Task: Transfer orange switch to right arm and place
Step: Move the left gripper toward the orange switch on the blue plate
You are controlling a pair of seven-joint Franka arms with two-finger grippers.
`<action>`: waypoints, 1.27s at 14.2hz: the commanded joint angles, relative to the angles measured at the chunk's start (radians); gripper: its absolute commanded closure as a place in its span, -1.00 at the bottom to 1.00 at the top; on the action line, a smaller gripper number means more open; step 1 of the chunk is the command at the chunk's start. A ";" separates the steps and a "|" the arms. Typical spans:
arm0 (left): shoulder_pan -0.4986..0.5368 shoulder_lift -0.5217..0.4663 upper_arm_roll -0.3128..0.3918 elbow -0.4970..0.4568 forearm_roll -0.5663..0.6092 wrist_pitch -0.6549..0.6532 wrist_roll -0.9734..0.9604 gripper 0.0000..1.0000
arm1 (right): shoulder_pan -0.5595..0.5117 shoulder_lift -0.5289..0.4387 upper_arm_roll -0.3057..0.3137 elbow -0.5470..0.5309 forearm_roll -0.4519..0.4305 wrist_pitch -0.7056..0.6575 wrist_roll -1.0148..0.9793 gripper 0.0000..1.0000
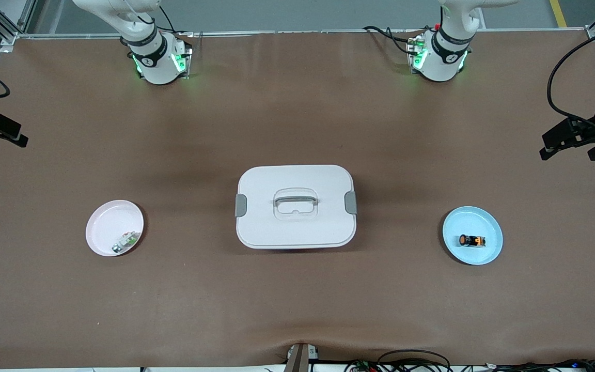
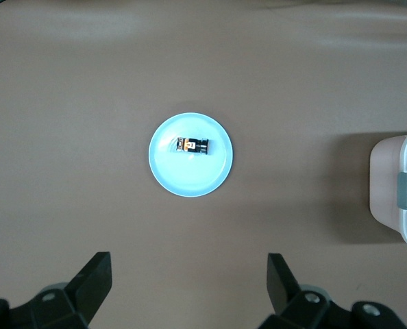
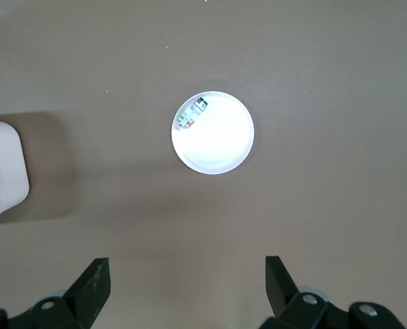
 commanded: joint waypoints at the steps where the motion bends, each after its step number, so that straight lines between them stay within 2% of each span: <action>1: 0.008 0.006 -0.001 0.010 -0.010 -0.018 0.016 -1.00 | 0.007 -0.016 0.003 -0.009 -0.032 0.014 -0.001 -1.00; 7: 0.019 0.022 -0.001 0.018 -0.013 -0.015 0.003 -1.00 | 0.011 -0.016 0.001 -0.009 -0.038 0.014 -0.001 -1.00; 18: 0.057 0.151 -0.001 0.041 -0.008 -0.005 0.002 -1.00 | 0.011 -0.016 0.001 -0.004 -0.030 0.016 0.004 -1.00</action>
